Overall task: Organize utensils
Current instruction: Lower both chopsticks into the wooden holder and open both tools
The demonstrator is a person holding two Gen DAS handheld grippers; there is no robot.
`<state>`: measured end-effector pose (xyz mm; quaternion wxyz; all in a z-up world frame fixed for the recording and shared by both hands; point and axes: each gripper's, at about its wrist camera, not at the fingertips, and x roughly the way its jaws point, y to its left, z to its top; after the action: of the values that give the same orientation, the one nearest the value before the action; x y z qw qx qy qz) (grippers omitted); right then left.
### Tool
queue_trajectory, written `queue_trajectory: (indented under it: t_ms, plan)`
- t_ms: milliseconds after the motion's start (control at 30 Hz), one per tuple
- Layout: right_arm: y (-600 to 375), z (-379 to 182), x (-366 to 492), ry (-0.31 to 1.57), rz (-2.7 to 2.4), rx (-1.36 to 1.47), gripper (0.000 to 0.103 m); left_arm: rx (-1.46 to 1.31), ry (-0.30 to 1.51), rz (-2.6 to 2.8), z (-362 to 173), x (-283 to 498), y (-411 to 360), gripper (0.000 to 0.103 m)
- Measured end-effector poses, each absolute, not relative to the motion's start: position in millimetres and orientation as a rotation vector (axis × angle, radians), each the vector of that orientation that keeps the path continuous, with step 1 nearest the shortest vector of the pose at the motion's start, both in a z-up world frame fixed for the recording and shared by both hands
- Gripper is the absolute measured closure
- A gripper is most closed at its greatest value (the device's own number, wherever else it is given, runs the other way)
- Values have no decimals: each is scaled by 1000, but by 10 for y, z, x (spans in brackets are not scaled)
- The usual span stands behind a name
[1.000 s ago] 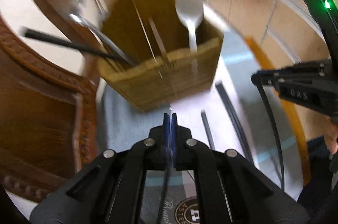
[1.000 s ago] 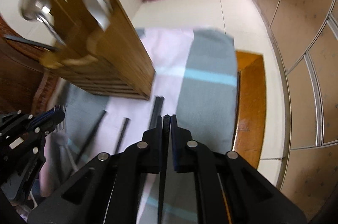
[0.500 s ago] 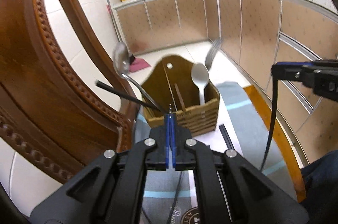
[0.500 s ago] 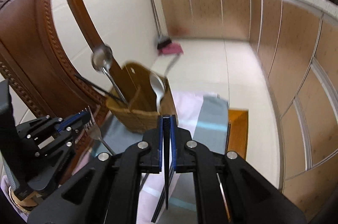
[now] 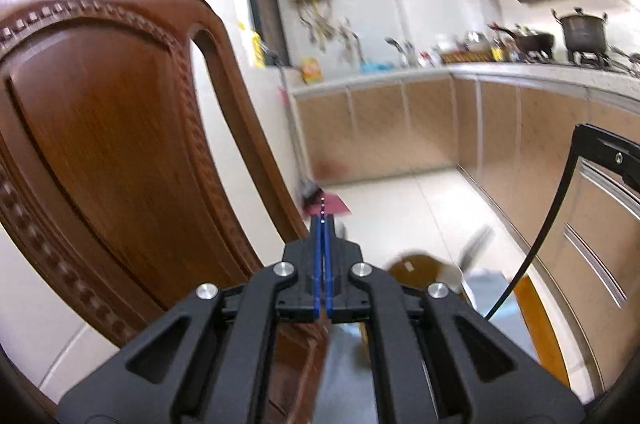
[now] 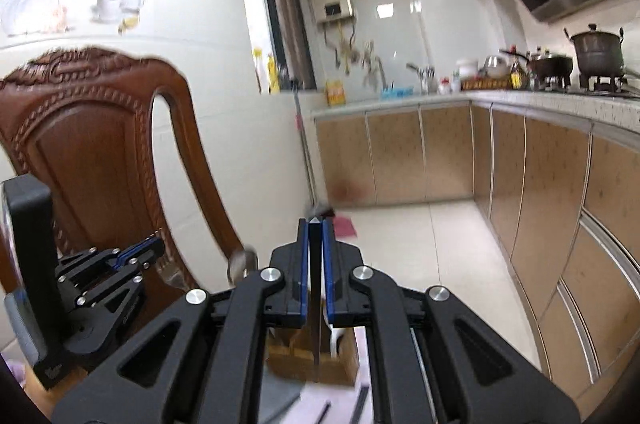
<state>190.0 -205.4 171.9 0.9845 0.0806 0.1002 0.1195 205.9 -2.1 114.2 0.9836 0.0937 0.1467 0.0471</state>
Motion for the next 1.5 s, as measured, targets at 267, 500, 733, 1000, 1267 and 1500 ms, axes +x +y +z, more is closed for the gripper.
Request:
queue_trajectory:
  t_ms: [267, 500, 733, 1000, 1267, 1500]
  plan:
    - [-1753, 1363, 2365, 215, 192, 111, 96, 186, 285, 150, 885, 2374, -119, 101]
    - [-1734, 965, 2587, 259, 173, 124, 96, 196, 344, 162, 437, 2595, -133, 101]
    - [-1811, 585, 2668, 309, 161, 186, 96, 136, 385, 169, 188, 2760, -13, 101]
    - [-1840, 511, 2572, 287, 149, 197, 96, 157, 421, 156, 52, 2907, -116, 100]
    - [-2012, 486, 2503, 300, 114, 236, 70, 139, 435, 166, 56, 2900, -68, 95]
    - [-2135, 526, 2330, 292, 107, 244, 68, 103, 430, 161, 38, 2770, 28, 82]
